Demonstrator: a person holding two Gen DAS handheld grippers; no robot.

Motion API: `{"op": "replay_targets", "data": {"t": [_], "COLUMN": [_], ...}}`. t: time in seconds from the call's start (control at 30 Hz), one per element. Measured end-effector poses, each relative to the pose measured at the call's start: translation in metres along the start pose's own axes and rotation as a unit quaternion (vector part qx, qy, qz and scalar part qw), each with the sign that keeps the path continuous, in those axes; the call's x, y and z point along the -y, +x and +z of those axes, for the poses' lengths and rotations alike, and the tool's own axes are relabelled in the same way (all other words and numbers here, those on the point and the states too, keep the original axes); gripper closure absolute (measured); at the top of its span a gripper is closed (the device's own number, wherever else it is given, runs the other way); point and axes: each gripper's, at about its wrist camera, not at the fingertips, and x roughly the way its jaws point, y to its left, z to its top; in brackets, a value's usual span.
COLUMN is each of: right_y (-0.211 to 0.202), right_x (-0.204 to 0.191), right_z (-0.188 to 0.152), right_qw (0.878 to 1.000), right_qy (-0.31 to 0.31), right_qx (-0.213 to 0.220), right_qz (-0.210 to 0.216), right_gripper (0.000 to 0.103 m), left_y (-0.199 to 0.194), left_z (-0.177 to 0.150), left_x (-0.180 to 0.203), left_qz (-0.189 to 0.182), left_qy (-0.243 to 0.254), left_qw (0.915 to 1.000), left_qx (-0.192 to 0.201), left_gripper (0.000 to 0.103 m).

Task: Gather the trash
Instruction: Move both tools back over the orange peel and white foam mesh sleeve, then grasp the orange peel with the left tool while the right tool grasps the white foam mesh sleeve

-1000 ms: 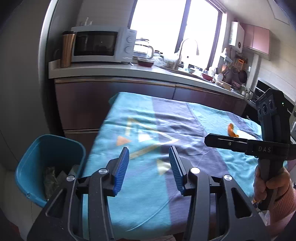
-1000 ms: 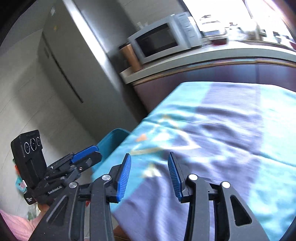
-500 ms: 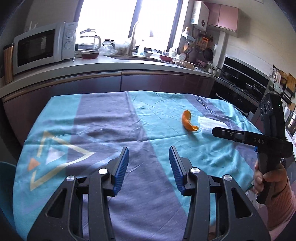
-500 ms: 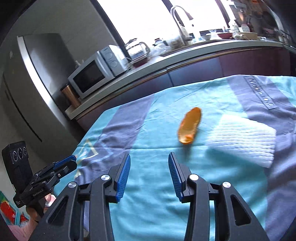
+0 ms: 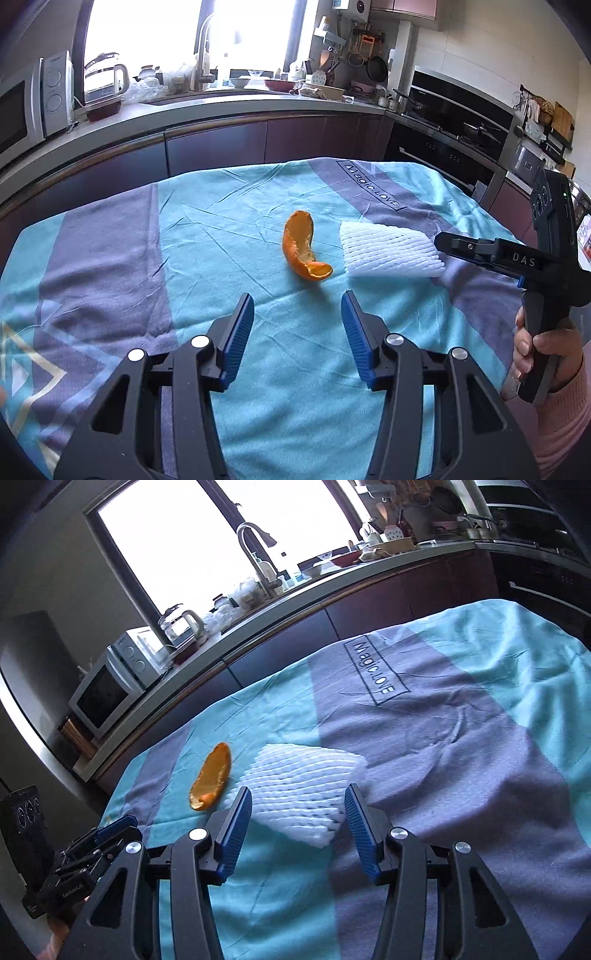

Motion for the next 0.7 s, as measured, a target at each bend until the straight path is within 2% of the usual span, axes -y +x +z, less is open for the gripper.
{"op": "replay_targets", "data": {"t": [0.13,0.4,0.6,0.7], "right_y": [0.011,0.025,0.029,0.032], "right_x": [0.009,0.007,0.002,0.0], "right_z": [0.002,0.001,0.002,0.003], "right_qw": [1.0,0.999,0.999,0.999], "right_qy": [0.011,0.02,0.012,0.009], "right_qx": [-0.017,-0.039,-0.045,-0.049], "right_qz": [0.007,0.025,0.023,0.019], "right_gripper": [0.047,0.047,0.047,0.048], "left_y": [0.019,0.061,0.081,0.086], "left_z": [0.009,0.021,0.024,0.025], "left_x": [0.007,0.004,-0.001,-0.002], "left_qz": [-0.004,0.001,0.003,0.002], "left_qy": [0.003,-0.008,-0.022,-0.025], "left_qw": [0.9999,0.9986,0.9968,0.9963], "left_qx": [-0.011,-0.053,-0.077,-0.082], "left_gripper": [0.049,0.049,0.052,0.06]}}
